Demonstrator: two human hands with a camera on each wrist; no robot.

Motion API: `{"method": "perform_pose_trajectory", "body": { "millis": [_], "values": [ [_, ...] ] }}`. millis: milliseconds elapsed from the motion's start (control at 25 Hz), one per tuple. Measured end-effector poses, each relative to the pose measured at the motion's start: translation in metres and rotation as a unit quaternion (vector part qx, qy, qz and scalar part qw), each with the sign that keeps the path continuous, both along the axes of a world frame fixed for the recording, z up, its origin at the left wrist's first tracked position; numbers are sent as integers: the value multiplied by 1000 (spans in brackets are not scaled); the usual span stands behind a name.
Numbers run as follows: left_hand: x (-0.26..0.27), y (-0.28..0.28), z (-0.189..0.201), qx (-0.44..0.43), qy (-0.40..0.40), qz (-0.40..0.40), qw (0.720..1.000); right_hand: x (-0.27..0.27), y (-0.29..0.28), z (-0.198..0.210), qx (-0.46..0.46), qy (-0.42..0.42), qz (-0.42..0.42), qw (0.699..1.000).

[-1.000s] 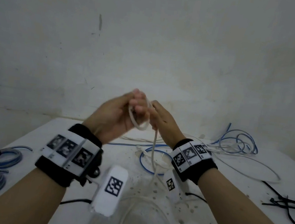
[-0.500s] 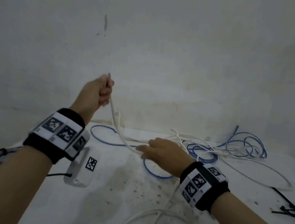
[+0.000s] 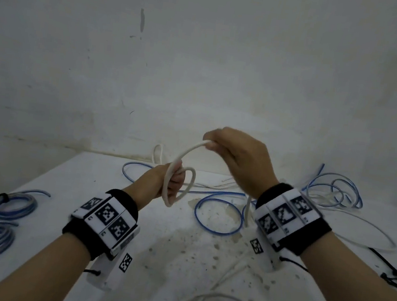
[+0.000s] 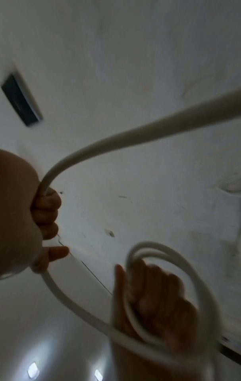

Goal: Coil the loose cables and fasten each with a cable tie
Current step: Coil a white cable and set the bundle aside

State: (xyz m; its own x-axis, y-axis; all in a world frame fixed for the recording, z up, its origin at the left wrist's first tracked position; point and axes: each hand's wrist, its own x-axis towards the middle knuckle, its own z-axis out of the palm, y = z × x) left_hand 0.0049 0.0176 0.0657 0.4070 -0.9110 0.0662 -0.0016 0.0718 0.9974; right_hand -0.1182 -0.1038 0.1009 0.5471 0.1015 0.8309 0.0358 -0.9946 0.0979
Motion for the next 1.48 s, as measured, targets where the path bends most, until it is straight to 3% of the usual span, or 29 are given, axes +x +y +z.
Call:
{"method": "perform_pose_trajectory", "body": {
  "millis": [80, 280, 360, 440, 480, 600, 800, 1000, 1160, 1200, 1240, 1320, 1400, 1480],
  "values": [
    [-1, -1, -5, -24, 53, -17, 998, 2, -4, 7, 45, 30, -2, 999],
    [-6, -1, -11, -81, 92, -54, 991, 13, 0, -2, 86, 59, 12, 994],
    [-2, 4, -10, -129, 140, -40, 981, 15, 1, -7, 49, 72, 36, 996],
    [8, 9, -9, -160, 129, -9, 979, 19, 7, -14, -28, 84, 52, 995],
    [12, 10, -8, -151, 98, -2, 984, 20, 10, -15, -36, 78, 52, 995],
    [16, 12, -11, -68, 33, -24, 997, 21, 4, -3, 53, 33, 21, 998],
    [11, 20, -28, -89, 109, -102, 985, 26, -15, 4, 131, 102, -37, 985],
    [-4, 19, -12, -192, 190, -158, 950, 41, -32, -20, 251, 154, -12, 956],
    [12, 21, 23, -328, 279, -295, 853, 55, -54, -58, 378, 208, 24, 902],
    [17, 23, 32, -350, 275, -282, 850, 54, -56, -64, 407, 239, 26, 881],
    [22, 23, 40, -359, 254, -239, 866, 54, -56, -69, 415, 267, 24, 869],
    [29, 23, 51, -342, 166, -91, 920, 54, -48, -70, 341, 316, -9, 885],
    [39, 14, 50, -306, 82, 2, 949, 56, -35, -68, 164, 376, -73, 909],
    [51, 4, 38, -223, -9, 62, 973, 58, -20, -65, -47, 349, -93, 931]
  ]
}}
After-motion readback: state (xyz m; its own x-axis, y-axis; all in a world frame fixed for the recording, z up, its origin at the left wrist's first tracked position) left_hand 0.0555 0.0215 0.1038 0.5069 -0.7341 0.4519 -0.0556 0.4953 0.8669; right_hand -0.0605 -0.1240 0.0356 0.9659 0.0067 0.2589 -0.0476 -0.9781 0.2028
